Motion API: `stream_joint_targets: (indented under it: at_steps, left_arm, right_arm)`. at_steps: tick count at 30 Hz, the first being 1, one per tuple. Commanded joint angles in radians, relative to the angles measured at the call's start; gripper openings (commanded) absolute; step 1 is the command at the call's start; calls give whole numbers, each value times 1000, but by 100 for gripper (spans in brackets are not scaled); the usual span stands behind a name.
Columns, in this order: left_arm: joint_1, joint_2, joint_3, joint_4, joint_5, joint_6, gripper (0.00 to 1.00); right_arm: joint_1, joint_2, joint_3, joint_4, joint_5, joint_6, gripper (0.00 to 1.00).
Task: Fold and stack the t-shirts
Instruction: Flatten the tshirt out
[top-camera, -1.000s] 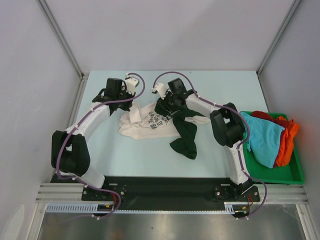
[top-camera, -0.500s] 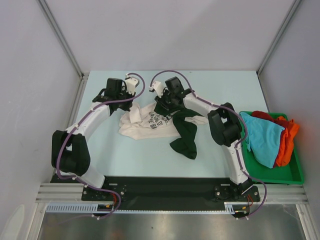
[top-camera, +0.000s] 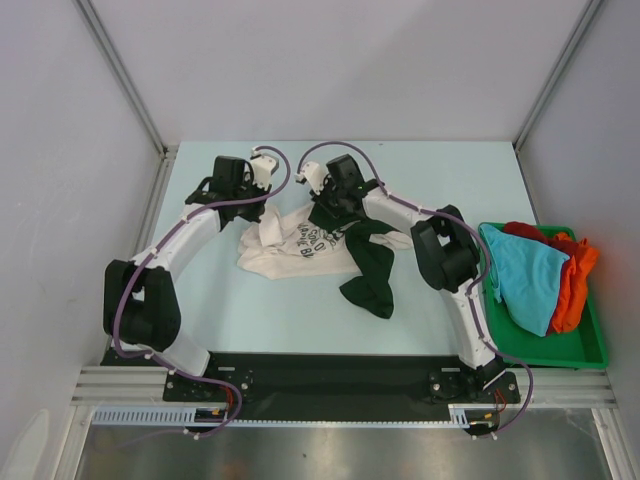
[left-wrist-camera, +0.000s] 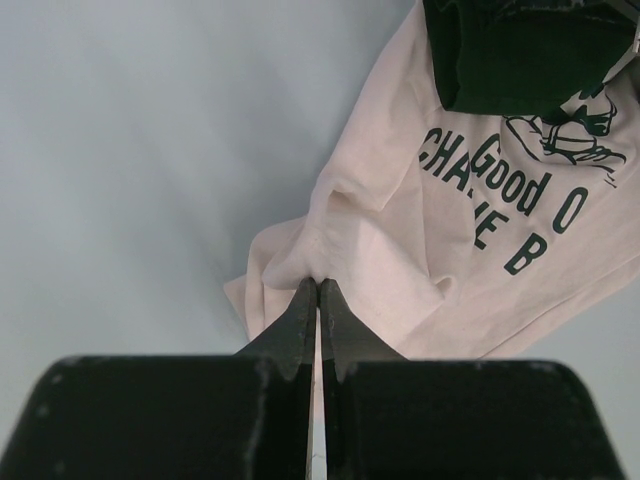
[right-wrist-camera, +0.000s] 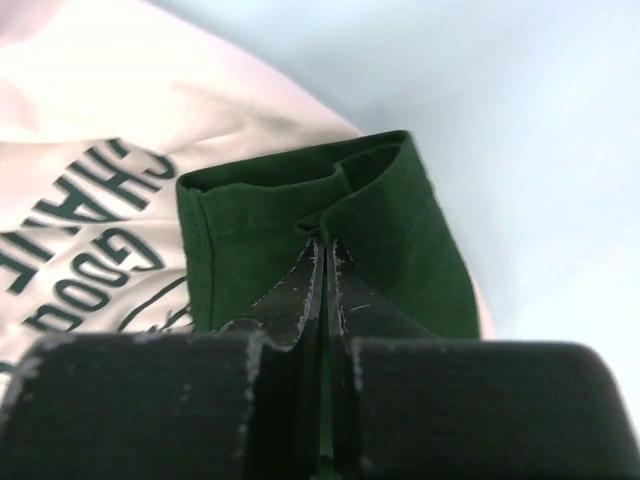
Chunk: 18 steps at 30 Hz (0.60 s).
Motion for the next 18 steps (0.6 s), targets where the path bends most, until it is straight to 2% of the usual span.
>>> stream_joint_targets:
  at_steps: [1, 13, 18]
  left_arm:
    - [6, -16, 52, 19, -1, 14, 0]
    - [3, -53, 110, -21, 11, 79, 0]
    - [-18, -93, 192, -68, 31, 89, 0]
  right_arm:
    - [-20, -64, 38, 79, 89, 2, 0]
    - [-172, -351, 4, 13, 109, 20, 0]
    - [-224, -458, -22, 4, 123, 20, 0]
